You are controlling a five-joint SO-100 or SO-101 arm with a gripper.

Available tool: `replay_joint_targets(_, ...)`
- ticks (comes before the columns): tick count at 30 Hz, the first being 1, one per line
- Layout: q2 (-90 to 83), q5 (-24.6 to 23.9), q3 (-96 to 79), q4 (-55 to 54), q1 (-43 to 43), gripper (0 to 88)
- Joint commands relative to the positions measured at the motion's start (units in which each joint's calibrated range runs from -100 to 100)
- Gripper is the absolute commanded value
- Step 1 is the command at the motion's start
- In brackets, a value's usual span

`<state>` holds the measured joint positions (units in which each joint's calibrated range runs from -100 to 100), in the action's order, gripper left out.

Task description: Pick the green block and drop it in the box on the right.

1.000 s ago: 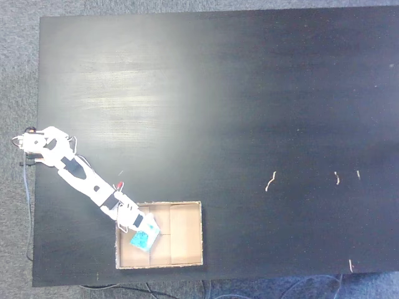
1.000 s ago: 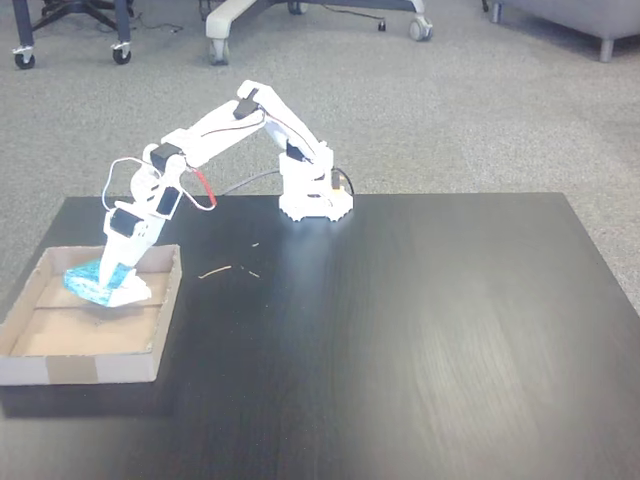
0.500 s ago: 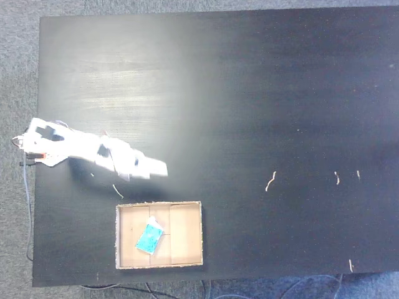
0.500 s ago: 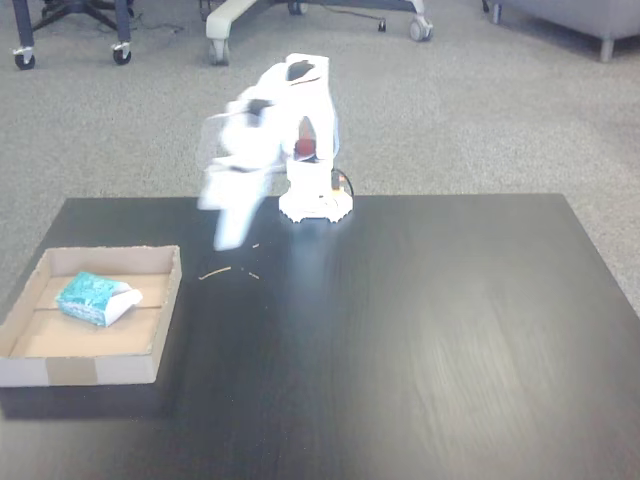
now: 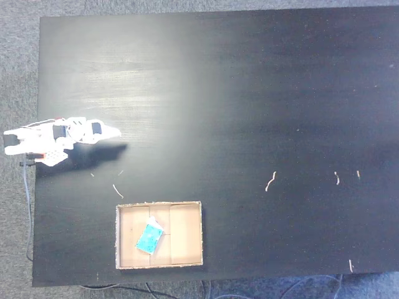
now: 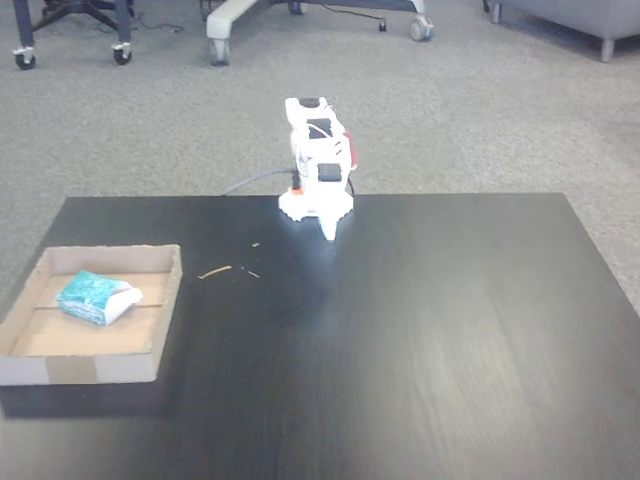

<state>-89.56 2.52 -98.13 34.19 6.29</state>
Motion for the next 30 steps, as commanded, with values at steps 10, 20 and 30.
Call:
replay_joint_targets(10,-8.4,0.1,-1.9,13.1,3.7,0.1)
replay_joint_targets(20,-8.5,-1.5,-1.9,13.1,0.9,0.1)
replay_joint_targets(30,-8.5,-1.5,-1.9,13.2,0.1,0.1)
